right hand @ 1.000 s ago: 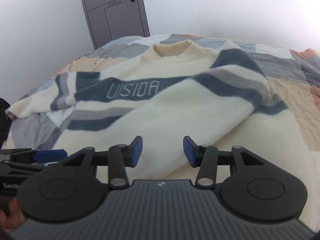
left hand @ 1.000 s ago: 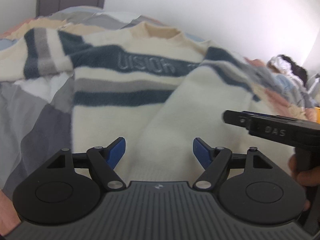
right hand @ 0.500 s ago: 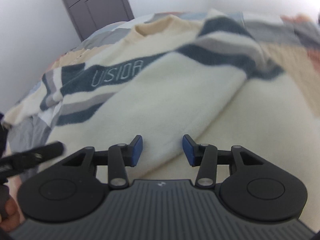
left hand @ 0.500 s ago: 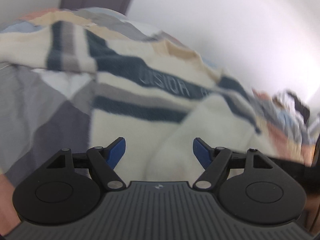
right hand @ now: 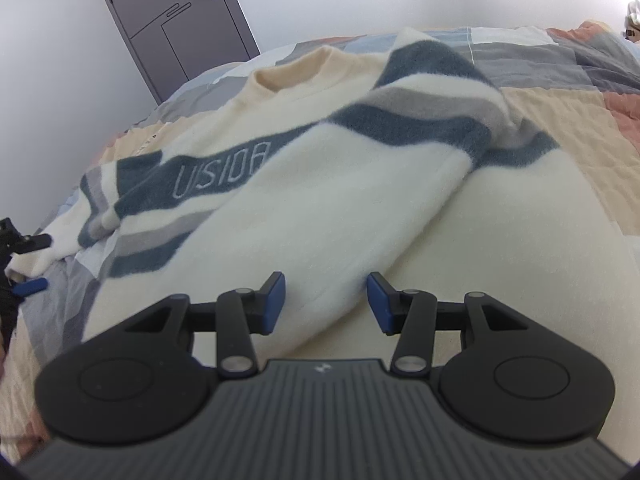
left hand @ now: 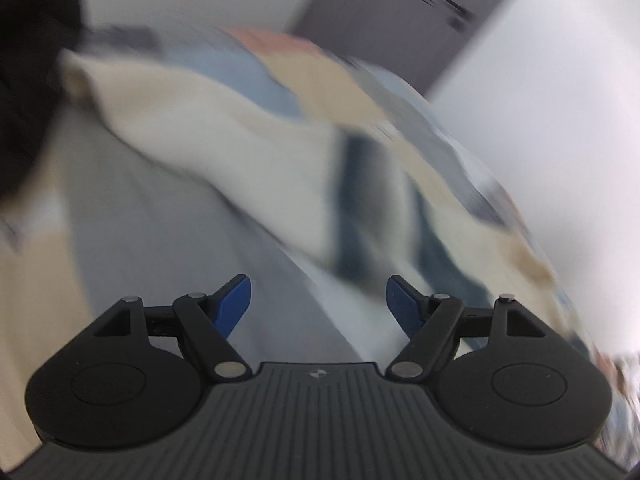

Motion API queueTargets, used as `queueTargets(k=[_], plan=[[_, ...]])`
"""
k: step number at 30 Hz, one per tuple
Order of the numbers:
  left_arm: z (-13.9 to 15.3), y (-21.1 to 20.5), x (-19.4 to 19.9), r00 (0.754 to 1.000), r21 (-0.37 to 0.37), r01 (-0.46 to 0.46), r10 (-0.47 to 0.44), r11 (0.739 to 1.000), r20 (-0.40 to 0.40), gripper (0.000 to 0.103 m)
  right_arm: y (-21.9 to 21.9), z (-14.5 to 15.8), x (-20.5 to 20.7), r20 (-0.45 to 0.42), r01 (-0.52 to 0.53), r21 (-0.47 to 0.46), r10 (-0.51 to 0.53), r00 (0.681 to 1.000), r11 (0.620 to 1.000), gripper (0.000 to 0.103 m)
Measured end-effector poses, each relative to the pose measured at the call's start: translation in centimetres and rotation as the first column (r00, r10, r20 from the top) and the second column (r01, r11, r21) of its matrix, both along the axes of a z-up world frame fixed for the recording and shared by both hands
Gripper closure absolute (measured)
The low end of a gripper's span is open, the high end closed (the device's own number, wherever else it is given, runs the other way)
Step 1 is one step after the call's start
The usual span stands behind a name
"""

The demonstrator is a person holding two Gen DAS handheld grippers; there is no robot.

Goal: Fold large clothes
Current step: 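Move the left gripper to the other sleeve cuff and close on it, then lift the sleeve with the left gripper, fold it across the body, release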

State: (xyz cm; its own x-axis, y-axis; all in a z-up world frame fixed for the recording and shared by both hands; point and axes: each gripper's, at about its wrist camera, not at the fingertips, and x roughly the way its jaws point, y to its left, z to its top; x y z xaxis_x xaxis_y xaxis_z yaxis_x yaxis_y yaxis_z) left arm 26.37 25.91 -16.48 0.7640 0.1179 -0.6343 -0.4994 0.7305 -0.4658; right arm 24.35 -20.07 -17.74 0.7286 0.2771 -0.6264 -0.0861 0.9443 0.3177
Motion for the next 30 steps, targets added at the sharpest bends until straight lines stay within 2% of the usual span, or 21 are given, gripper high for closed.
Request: queueTargets(k=[2, 4, 5, 7, 10, 11, 14, 17, 19, 20, 23, 24, 25, 30], plan=[[0.2, 3.8, -0.1, 0.996, 0.023, -0.091, 0.091, 0.996, -0.011, 0.024, -0.2, -0.1, 0.3, 0.001, 0.007, 0.015, -0.007, 1.000, 1.000, 0.054], [0.0, 7.5, 0.1, 0.981, 0.025, -0.186, 0.187, 0.982, -0.059, 0.024, -0.3, -0.3, 0.6, 0.000, 0.013, 0.025, -0.013, 1.000, 1.000, 0.054], [-0.1, 9.2, 0.1, 0.967, 0.007, -0.243, 0.243, 0.970, -0.076, 0.024, -0.3, -0.4, 0.8, -0.002, 0.018, 0.024, -0.018, 1.000, 1.000, 0.054], [-0.8, 12.1, -0.2, 0.947, -0.075, -0.320, 0.316, 0.944, -0.066, 0.024, -0.5, -0.6, 1.0, -0.003, 0.024, 0.034, -0.024, 1.000, 0.999, 0.054], [-1.8, 14.5, 0.4, 0.933, -0.132, -0.359, 0.357, 0.924, -0.038, 0.024, -0.4, -0.8, 1.4, -0.007, 0.027, 0.027, -0.027, 1.000, 0.999, 0.054], [-2.0, 15.0, 0.8, 0.931, -0.121, -0.364, 0.364, 0.924, -0.020, 0.024, -0.3, -0.9, 1.6, -0.008, 0.027, 0.024, -0.027, 1.000, 0.999, 0.054], [-2.6, 16.0, 2.5, 0.932, -0.023, -0.362, 0.362, 0.932, -0.006, 0.024, -0.3, -0.8, 2.1, -0.003, 0.029, 0.012, -0.029, 1.000, 1.000, 0.053], [-3.0, 16.8, 4.0, 0.929, -0.003, -0.371, 0.371, 0.929, 0.023, 0.025, -0.5, -0.8, 2.7, 0.001, 0.046, 0.013, -0.046, 0.999, 0.999, 0.053], [-3.1, 17.3, 5.2, 0.926, 0.041, -0.377, 0.378, 0.925, -0.021, 0.043, -0.4, -0.9, 3.0, 0.002, 0.056, 0.006, -0.056, 0.998, 0.998, 0.053], [-3.1, 17.5, 5.9, 0.923, 0.072, -0.378, 0.382, 0.923, -0.052, 0.048, -0.3, -1.0, 3.1, 0.003, 0.058, -0.003, -0.058, 0.998, 0.998, 0.053], [-2.4, 17.8, 6.9, 0.936, 0.137, -0.336, 0.346, 0.932, -0.056, 0.072, 0.1, -0.8, 3.5, 0.008, 0.070, -0.030, -0.070, 0.998, 0.997, 0.053], [-2.0, 17.7, 7.2, 0.942, 0.164, -0.322, 0.333, 0.932, -0.047, 0.087, 0.2, -0.7, 3.6, 0.014, 0.071, -0.037, -0.070, 0.997, 0.997, 0.053], [-1.4, 17.4, 7.1, 0.947, 0.196, -0.307, 0.320, 0.931, -0.035, 0.091, 0.4, -0.6, 3.7, 0.019, 0.073, -0.045, -0.072, 0.997, 0.996, 0.053], [3.1, 14.4, 8.2, 0.980, 0.351, -0.188, 0.197, 0.917, 0.009, 0.093, 0.2, -0.5, 3.9, 0.023, 0.087, -0.036, -0.087, 0.996, 0.996, 0.053]])
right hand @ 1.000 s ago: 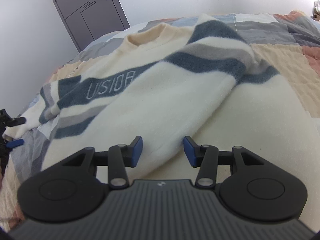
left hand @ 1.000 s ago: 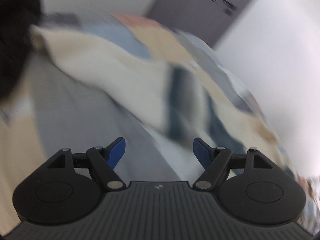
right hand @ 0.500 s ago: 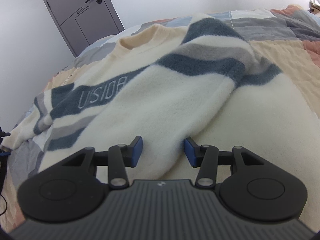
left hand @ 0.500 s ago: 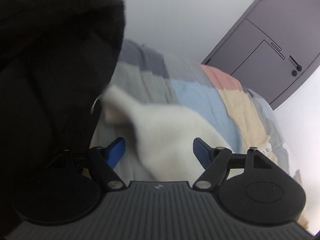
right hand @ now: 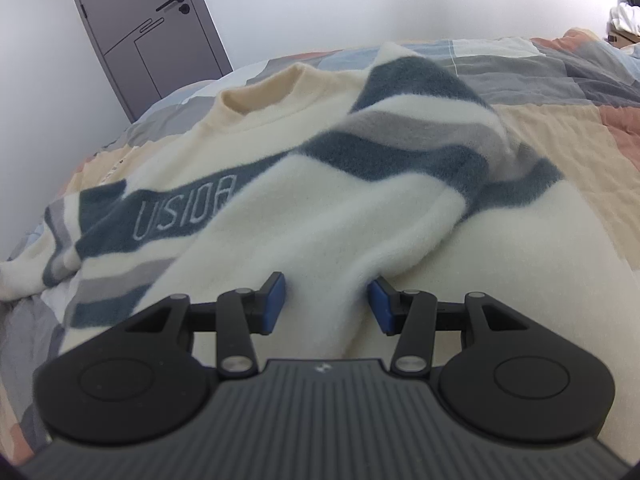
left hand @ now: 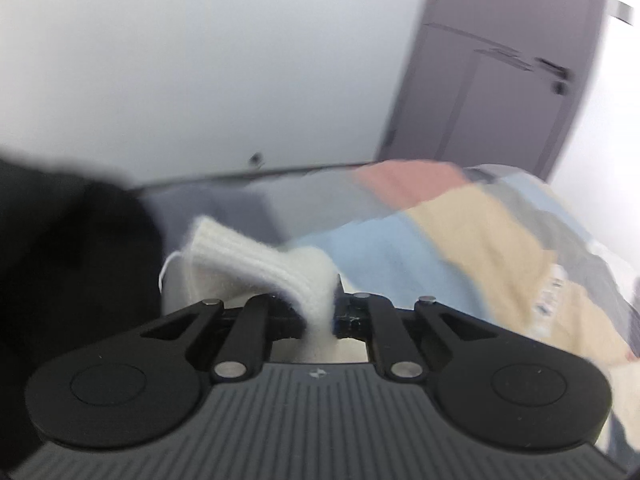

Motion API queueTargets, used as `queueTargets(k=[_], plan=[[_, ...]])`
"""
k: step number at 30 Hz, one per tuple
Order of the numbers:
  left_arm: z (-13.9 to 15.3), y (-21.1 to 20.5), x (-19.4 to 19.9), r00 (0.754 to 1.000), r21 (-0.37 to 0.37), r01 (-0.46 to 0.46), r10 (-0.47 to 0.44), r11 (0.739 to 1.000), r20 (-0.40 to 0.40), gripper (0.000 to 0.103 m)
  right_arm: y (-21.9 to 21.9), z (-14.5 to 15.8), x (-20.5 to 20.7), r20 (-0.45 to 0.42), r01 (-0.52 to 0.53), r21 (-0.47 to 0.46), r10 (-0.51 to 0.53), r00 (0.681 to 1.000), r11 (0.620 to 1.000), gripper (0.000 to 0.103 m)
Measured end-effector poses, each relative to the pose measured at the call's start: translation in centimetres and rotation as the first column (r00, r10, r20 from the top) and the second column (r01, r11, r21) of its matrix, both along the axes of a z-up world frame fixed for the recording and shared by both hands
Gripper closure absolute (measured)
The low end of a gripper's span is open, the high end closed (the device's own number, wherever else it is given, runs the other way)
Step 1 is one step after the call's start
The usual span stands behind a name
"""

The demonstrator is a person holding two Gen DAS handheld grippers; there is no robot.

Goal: Fold large clothes
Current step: 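Lift the sleeve with the left gripper, fold it across the body, release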

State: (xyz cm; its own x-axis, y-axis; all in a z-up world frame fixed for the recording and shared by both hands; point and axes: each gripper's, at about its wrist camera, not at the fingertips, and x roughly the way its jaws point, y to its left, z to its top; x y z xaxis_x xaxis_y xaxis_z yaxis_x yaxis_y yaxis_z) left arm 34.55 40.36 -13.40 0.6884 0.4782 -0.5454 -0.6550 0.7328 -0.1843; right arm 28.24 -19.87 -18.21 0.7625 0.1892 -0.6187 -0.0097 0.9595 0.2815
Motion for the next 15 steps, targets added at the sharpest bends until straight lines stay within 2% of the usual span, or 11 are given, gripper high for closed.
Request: queueTargets(k=[4, 7, 12, 14, 15], plan=[[5.7, -5.2, 0.3, 0.987, 0.127, 0.154, -0.159, 0.980, 0.037, 0.093, -0.4, 0.2, -0.3, 0.007, 0.006, 0.007, -0.006, 1.000, 1.000, 0.053], [10.4, -10.5, 0.5, 0.958, 0.230, 0.268, -0.285, 0.935, 0.041, 0.093, -0.8, 0.6, -0.6, 0.017, 0.011, 0.020, -0.011, 1.000, 1.000, 0.053], [16.7, -20.4, -1.0, 0.884, 0.363, 0.407, -0.461, 0.838, 0.074, 0.093, -2.0, 2.0, -1.9, 0.068, 0.024, 0.055, -0.027, 0.997, 0.998, 0.053], [18.4, -24.3, -2.1, 0.845, 0.387, 0.455, -0.526, 0.802, 0.098, 0.093, -2.8, 2.6, -2.6, 0.085, 0.033, 0.079, -0.040, 0.996, 0.996, 0.054], [19.1, -26.1, -2.8, 0.816, 0.377, 0.487, -0.564, 0.788, 0.125, 0.093, -3.1, 2.9, -3.0, 0.094, 0.036, 0.090, -0.045, 0.995, 0.995, 0.054]])
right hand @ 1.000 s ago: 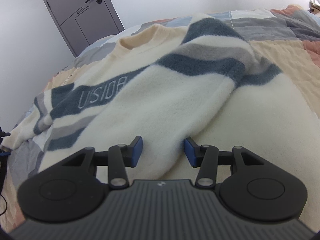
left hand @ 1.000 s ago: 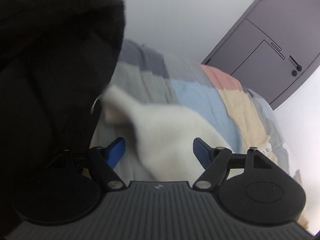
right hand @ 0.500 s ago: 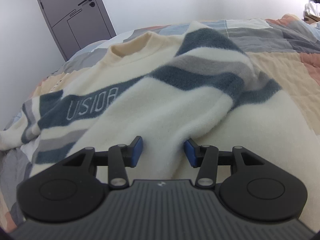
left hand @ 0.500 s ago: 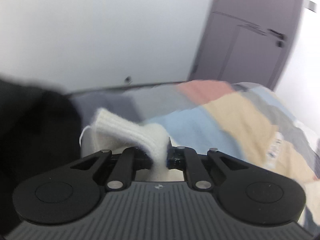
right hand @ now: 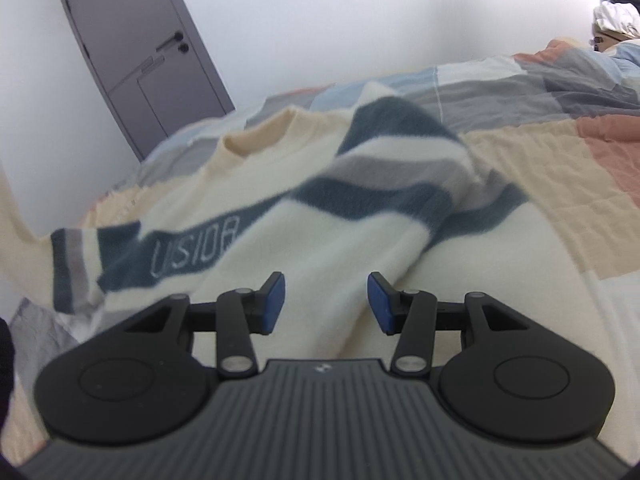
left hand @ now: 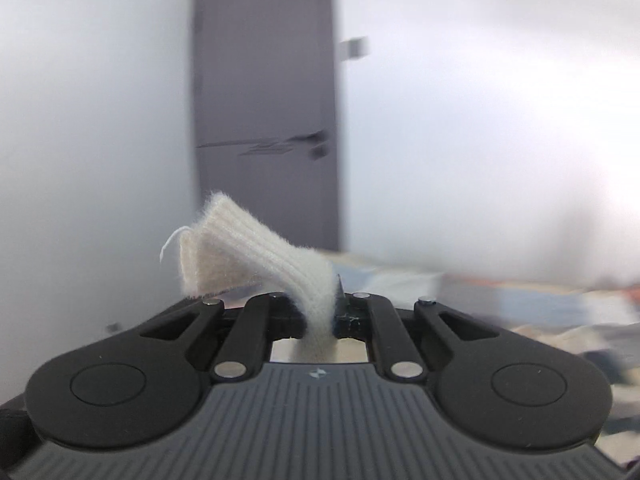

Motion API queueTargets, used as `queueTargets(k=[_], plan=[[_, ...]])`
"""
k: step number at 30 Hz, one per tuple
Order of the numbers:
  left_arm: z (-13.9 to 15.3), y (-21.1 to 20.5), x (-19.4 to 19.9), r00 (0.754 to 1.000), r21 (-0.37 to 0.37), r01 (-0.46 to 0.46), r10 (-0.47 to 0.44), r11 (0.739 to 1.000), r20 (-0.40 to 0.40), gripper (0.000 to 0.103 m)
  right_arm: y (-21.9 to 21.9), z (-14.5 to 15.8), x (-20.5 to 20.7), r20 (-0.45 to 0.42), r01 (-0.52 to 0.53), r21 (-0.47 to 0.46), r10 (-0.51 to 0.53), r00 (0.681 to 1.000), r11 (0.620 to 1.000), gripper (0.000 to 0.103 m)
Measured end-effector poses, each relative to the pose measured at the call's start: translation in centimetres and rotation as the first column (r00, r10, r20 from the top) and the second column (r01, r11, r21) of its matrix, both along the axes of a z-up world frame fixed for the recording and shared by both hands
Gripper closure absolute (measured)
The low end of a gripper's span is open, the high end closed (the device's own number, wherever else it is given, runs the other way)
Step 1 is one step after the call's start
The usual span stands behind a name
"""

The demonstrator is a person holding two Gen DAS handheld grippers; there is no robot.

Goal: Fold large clothes
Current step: 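Lift the sleeve with the left gripper, fold it across the body, release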

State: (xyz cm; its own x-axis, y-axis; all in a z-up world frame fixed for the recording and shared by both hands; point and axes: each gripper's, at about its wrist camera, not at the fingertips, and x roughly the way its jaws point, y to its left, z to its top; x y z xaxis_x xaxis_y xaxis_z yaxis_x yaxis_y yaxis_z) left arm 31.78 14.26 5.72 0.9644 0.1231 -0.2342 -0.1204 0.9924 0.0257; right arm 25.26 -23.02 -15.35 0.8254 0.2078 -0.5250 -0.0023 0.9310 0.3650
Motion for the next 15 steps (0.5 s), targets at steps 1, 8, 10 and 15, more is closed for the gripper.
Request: queueTargets(k=[1, 8, 10, 15], plan=[[0.5, -1.8, -0.5, 0.999, -0.012, 0.048, -0.047, 0.999, 0.017, 0.093, -0.3, 0.2, -0.3, 0.005, 0.005, 0.006, -0.005, 1.000, 1.000, 0.054], [0.3, -15.4, -3.2, 0.950, 0.050, 0.307, -0.309, 0.950, 0.041, 0.093, -3.7, 0.7, -2.7, 0.000, 0.050, 0.110, -0.050, 0.999, 0.993, 0.053], [-0.6, -18.4, -3.6, 0.927, 0.072, 0.373, -0.375, 0.925, 0.016, 0.093, -4.4, 0.8, -3.2, 0.003, 0.060, 0.126, -0.061, 0.998, 0.990, 0.053], [-6.9, -23.9, -3.8, 0.879, 0.064, 0.471, -0.462, 0.880, -0.116, 0.093, -6.7, 0.6, -3.2, -0.013, 0.127, 0.203, -0.127, 0.992, 0.971, 0.053]])
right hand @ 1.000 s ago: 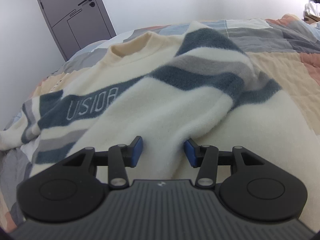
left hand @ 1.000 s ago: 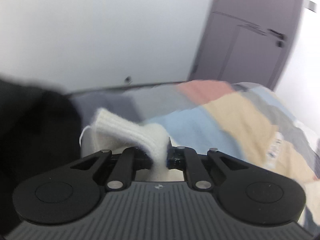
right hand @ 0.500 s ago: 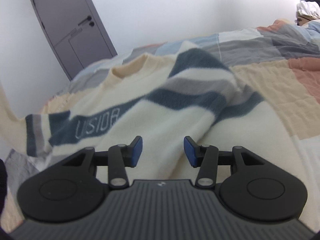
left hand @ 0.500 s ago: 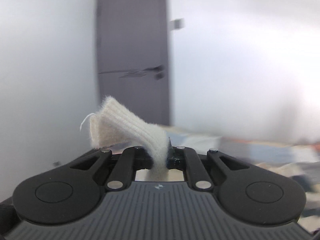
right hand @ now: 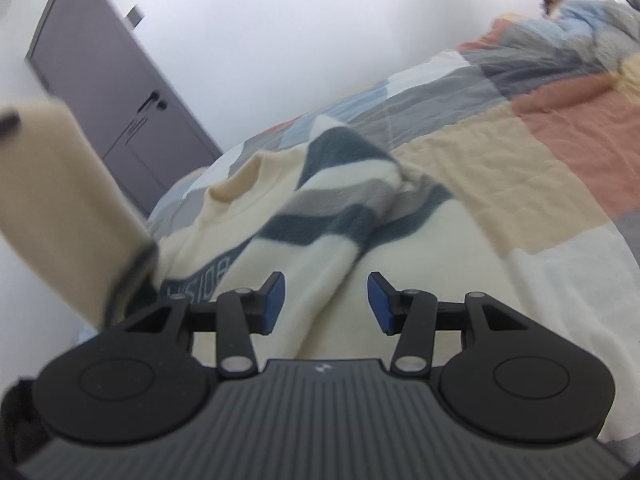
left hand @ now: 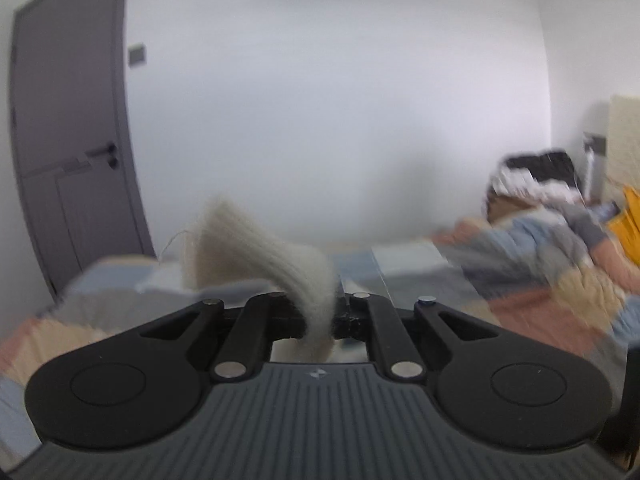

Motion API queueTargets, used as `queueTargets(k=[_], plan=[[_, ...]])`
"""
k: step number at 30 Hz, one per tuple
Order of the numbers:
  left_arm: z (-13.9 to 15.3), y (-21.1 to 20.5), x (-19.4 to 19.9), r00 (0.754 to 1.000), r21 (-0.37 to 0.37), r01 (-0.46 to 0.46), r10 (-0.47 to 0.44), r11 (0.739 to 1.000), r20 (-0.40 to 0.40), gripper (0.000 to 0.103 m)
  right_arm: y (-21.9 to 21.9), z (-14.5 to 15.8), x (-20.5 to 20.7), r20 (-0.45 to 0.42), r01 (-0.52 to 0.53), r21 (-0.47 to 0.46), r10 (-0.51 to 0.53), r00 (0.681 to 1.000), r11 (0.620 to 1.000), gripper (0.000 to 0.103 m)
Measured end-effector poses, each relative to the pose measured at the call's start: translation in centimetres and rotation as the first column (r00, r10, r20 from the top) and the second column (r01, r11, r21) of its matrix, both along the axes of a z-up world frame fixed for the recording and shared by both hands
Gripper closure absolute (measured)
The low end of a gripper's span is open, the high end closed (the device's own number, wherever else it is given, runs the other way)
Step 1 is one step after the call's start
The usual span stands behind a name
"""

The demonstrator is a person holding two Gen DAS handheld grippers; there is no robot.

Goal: Fold large clothes
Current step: 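Lift the sleeve with the left gripper, fold it across the body, release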

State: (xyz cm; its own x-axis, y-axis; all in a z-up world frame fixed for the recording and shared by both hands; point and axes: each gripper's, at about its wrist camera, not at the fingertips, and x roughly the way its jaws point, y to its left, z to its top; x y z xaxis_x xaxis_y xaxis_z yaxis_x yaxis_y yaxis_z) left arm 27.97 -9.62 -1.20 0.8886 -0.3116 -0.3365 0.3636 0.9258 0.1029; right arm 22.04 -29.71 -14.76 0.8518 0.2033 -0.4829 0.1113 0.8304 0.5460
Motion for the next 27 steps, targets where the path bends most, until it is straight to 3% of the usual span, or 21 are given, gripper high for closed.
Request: queueTargets(k=[5, 8, 10, 12, 14, 16, 18, 20, 23, 27], plan=[[-11.3, -0.2, -0.1, 0.977, -0.026, 0.007, -0.012, 1.000, -0.212, 0.093, -1.9, -0.4, -0.1, -0.007, 0.065, 0.057, -0.064, 0.998, 0.996, 0.053], [-16.2, 0.1, 0.8, 0.953, -0.052, 0.028, -0.042, 0.998, -0.300, 0.092, -2.3, -0.6, -0.1, -0.012, 0.082, 0.052, -0.081, 0.997, 0.995, 0.053], [-17.8, 0.2, 0.1, 0.946, -0.071, 0.021, -0.043, 0.997, -0.321, 0.092, -2.3, -0.7, 0.0, -0.019, 0.085, 0.046, -0.084, 0.996, 0.995, 0.053], [-18.2, -0.1, 0.5, 0.940, -0.107, 0.007, -0.043, 0.994, -0.340, 0.091, -2.4, -0.8, 0.1, -0.024, 0.080, 0.041, -0.079, 0.997, 0.996, 0.053], [-17.9, 0.1, 0.5, 0.925, -0.137, -0.001, -0.051, 0.991, -0.377, 0.082, -2.1, -0.7, 0.1, -0.021, 0.072, 0.029, -0.072, 0.997, 0.997, 0.053], [-17.3, 0.6, -0.1, 0.902, -0.201, 0.029, -0.112, 0.979, -0.416, 0.047, -1.7, -0.7, 0.1, -0.018, 0.058, 0.014, -0.058, 0.998, 0.998, 0.053], [-16.1, 1.2, -1.4, 0.902, -0.197, 0.014, -0.097, 0.980, -0.421, 0.029, -1.4, -0.7, 0.0, -0.014, 0.044, 0.006, -0.044, 0.999, 0.999, 0.053], [-15.2, 2.5, -2.9, 0.893, -0.216, -0.018, -0.082, 0.976, -0.443, 0.028, -0.9, -0.8, -0.1, -0.018, 0.030, -0.013, -0.030, 0.999, 0.999, 0.053], [-14.7, 5.5, -5.1, 0.880, -0.323, -0.079, -0.086, 0.943, -0.467, 0.028, 0.2, -0.8, -0.3, -0.021, -0.010, -0.049, 0.009, 1.000, 0.999, 0.053], [-15.1, 8.2, -6.8, 0.883, -0.295, -0.186, 0.028, 0.937, -0.468, 0.028, 2.2, -0.4, -0.9, -0.028, -0.079, -0.094, 0.077, 0.997, 0.992, 0.053]])
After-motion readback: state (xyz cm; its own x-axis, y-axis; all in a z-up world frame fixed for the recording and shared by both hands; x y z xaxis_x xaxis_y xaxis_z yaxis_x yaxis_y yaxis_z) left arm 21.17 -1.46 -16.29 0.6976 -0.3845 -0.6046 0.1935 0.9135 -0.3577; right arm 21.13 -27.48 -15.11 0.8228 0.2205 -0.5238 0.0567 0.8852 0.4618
